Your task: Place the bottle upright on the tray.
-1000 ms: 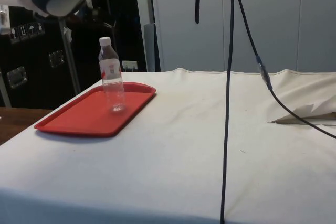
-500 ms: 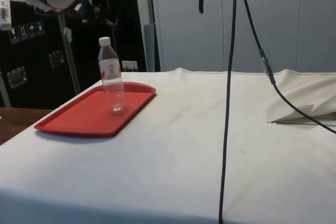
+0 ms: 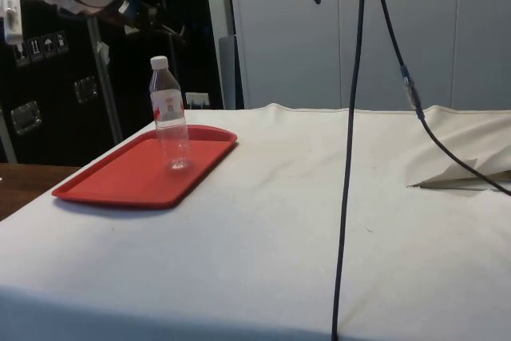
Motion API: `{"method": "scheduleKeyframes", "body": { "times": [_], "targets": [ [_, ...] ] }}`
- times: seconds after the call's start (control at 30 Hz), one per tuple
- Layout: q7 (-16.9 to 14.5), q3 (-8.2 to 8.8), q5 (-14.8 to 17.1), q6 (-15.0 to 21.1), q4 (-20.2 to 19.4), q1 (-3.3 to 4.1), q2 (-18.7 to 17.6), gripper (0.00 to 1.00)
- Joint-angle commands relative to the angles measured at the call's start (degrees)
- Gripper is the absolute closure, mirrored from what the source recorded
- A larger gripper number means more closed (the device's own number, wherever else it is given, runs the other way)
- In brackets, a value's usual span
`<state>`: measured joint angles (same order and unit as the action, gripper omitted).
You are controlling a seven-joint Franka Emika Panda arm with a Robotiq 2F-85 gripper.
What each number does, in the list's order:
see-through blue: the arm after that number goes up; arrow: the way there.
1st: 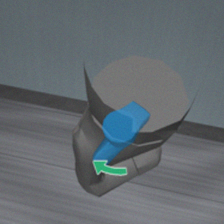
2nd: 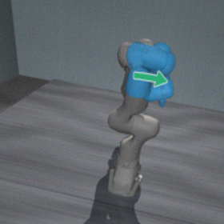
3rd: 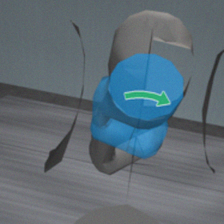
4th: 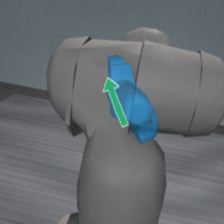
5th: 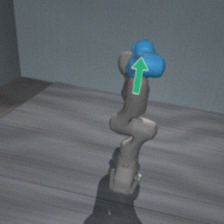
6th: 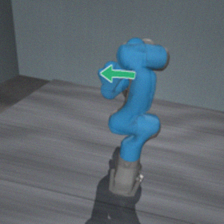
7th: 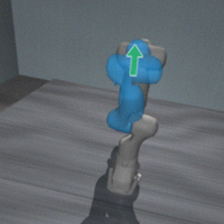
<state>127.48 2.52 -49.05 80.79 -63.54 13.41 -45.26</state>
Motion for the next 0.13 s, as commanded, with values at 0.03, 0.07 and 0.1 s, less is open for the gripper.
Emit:
{"method": "scheduleKeyframes", "body": {
  "times": [0.03,0.07,0.1],
  "targets": [
    [0.1,-0.06,0.1,0.3,-0.1,-0.06,0.1,0.0],
    [0.1,-0.06,0.0,0.3,-0.1,-0.06,0.1,0.0],
    [0.0,0.0,-0.1,0.0,0.0,0.0,0.0,0.0]
  ]
}}
